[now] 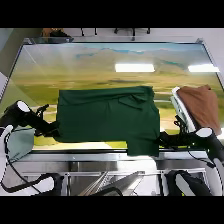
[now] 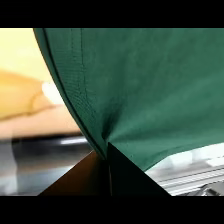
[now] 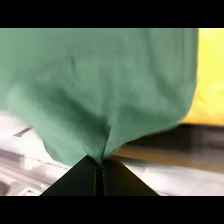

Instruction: Fold the shirts.

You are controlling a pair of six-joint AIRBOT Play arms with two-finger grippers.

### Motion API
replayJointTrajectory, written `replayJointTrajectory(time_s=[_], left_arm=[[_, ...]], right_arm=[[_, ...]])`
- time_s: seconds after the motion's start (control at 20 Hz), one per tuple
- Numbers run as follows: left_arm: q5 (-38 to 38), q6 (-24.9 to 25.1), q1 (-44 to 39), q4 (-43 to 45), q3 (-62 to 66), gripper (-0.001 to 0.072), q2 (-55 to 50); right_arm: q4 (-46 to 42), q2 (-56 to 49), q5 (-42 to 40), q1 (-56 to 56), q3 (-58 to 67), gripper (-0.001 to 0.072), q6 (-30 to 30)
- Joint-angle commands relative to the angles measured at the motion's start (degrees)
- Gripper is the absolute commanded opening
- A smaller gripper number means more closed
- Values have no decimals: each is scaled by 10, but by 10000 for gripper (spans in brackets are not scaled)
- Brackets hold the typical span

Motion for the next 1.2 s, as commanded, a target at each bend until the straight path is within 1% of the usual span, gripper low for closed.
replayJointTrajectory(time_s=[0.0, 0.1, 0.15, 0.2, 0.35, 0.5, 0.55, 0.65, 0.8, 0.95, 1.05, 1.1, 1.15], left_arm=[[11, -17, 0, 30, -39, 14, 36], [20, -17, 0, 27, -8, 14, 43], [19, -17, 0, 16, 19, 14, 44], [21, -17, 0, 5, 43, 14, 44], [52, -32, -9, -8, 120, 14, 31], [65, -35, -22, -16, 205, 14, -29], [71, -35, -28, -15, 233, 14, -54], [91, -35, -38, -17, 298, 15, -108], [129, -43, -43, -16, 385, 14, -184], [120, -43, -43, -17, 438, 15, -256], [104, -43, -43, -17, 456, 15, -294], [103, -43, -43, -17, 464, 18, -309], [103, -42, -44, -17, 477, 56, -322]], right_arm=[[-12, 74, -35, 1, 0, 18, -12], [62, 71, -81, 1, 23, 19, -73], [112, 57, -104, 3, 37, 19, -116], [150, 37, -122, 7, 50, 20, -145], [236, -59, -178, 35, 96, 20, -227], [307, -172, -231, 76, 173, 20, -313], [313, -213, -250, 93, 203, 19, -327], [312, -288, -276, 113, 257, 19, -329], [314, -383, -290, 120, 323, 20, -345], [315, -446, -282, 120, 367, 25, -368], [314, -460, -275, 120, 370, 28, -370], [314, -458, -276, 118, 371, 111, -373], [313, -454, -275, 115, 373, 349, -384]])
